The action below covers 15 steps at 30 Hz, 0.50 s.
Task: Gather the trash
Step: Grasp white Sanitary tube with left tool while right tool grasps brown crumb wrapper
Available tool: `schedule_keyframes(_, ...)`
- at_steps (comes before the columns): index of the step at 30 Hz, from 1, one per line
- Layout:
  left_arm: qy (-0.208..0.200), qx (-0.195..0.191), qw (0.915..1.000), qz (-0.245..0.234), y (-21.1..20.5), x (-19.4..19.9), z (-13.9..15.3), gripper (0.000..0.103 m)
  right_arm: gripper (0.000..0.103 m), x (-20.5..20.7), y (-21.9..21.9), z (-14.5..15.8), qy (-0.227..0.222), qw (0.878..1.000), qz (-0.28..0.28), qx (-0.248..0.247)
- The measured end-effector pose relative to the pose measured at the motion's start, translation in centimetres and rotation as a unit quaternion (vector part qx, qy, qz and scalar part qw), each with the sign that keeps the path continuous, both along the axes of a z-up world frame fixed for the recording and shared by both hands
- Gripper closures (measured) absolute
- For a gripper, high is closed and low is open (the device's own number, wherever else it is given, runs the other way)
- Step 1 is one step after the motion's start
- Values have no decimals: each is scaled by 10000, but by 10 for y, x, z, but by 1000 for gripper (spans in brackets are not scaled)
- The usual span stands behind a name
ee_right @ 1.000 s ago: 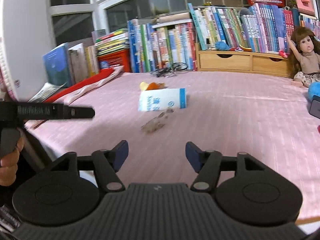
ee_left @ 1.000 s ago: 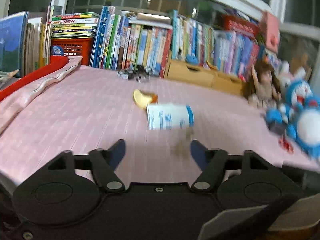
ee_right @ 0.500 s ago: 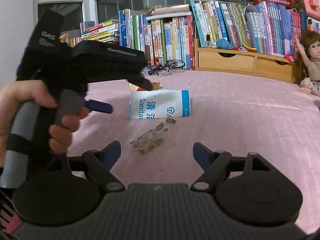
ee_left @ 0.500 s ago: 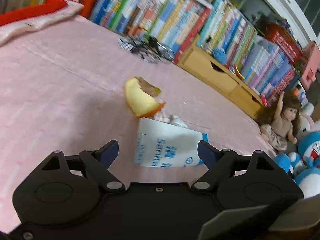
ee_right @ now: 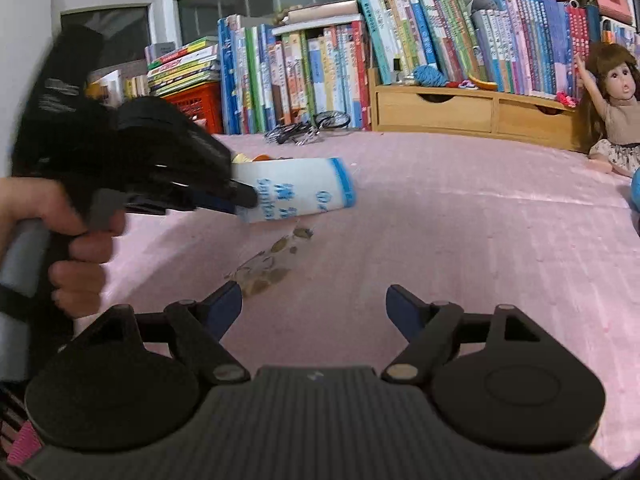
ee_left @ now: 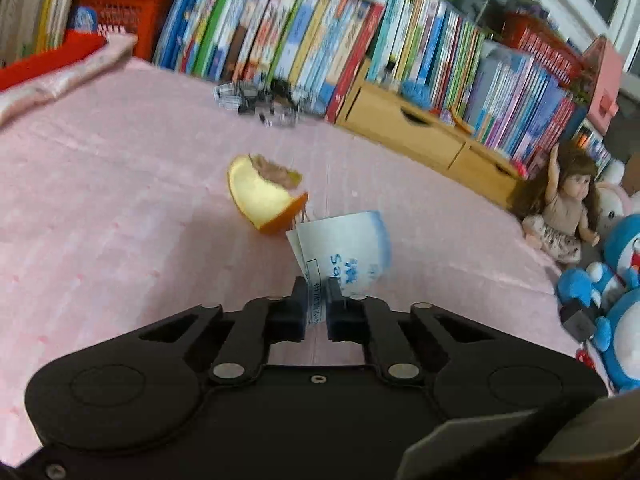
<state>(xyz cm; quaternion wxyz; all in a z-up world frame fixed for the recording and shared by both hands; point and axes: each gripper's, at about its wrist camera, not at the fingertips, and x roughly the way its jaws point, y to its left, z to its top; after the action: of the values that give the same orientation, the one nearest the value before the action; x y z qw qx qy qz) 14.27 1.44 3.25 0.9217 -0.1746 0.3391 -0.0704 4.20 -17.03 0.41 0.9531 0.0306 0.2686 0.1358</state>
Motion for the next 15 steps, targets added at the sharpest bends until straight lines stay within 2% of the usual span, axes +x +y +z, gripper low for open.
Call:
schedule_keyframes(6,-606,160,9972,396,18,-31,31,99,16,25,14,5,91,9990,408,174)
schedule_keyframes(9,-709,215,9960,506,26,-44,39,99,17,43,24,0,357,9975,545,258)
schedule_keyframes(11,-673,115,9962,539,34,-53,40,99,36,51,30,-5,589,9960,590,335)
schedule_keyframes(12,-648,61,9962,576,38,-58,40,99,43,49,31,-5,545,9965,554,318)
schedule_keyframes(14,-626,-34,9955,707,46,-71,37,99,72,44,31,-5,512,9973,472,249)
schedule_keyframes(15,-643,-39,9949,771,49,-79,36,99,78,41,29,-5,518,9971,460,311)
